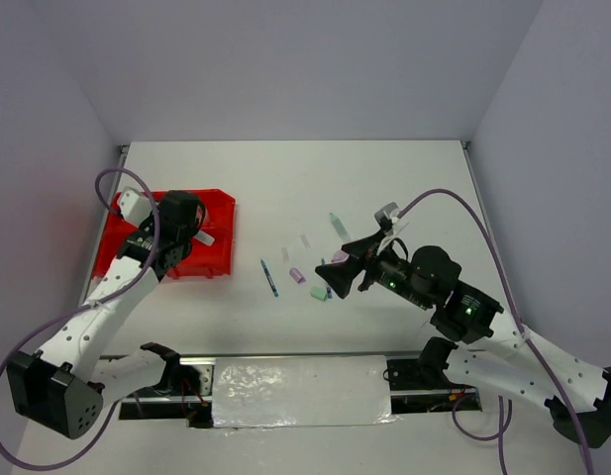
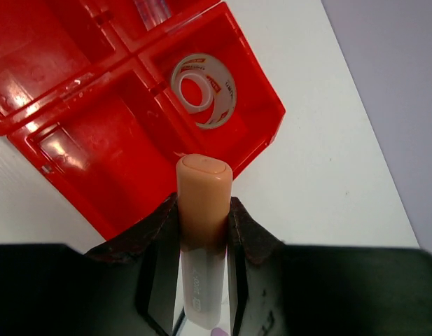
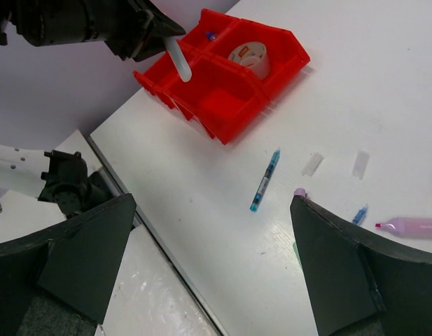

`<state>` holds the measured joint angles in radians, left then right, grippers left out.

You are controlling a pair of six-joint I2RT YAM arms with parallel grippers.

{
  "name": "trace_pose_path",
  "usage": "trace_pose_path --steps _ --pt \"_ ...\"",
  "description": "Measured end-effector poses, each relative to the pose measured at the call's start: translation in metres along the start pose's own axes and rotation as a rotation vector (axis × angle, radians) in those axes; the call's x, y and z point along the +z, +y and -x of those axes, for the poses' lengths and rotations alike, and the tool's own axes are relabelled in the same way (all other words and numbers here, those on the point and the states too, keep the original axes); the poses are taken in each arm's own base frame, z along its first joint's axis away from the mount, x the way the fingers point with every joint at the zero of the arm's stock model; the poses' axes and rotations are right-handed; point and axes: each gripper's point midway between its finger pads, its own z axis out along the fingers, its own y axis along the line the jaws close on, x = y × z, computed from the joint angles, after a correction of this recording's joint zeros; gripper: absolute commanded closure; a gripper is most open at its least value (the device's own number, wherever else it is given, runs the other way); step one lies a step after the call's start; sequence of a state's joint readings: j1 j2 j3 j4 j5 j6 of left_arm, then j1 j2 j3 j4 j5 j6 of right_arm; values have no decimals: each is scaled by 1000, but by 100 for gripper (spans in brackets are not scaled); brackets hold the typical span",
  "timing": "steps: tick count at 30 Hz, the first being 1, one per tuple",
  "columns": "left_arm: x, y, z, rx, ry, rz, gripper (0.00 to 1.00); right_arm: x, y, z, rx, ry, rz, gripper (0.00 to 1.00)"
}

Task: Sort the stationery into containers
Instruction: Place the pen in the storage box.

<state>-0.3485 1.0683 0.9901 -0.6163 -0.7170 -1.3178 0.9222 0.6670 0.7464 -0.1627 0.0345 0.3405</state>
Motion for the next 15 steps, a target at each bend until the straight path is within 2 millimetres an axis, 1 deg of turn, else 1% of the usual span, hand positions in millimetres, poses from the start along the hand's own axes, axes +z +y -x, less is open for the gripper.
trace_pose_path --steps 2,6,9,10,12,15 --pt "7 6 -5 -25 8 22 100 -4 -1 -2 4 1 -3 0" --pt "24 21 -16 -60 10 74 99 -6 -1 -6 7 11 0 0" --pt "38 39 -23 -74 7 130 95 -6 0 -8 10 17 10 0" --pt "42 46 -25 -77 7 147 92 -5 1 -9 11 22 14 0" --pt "50 58 -29 -89 6 173 90 -4 2 -12 15 33 25 0" --pt "59 67 -30 -99 3 196 85 -3 3 -20 21 54 38 0"
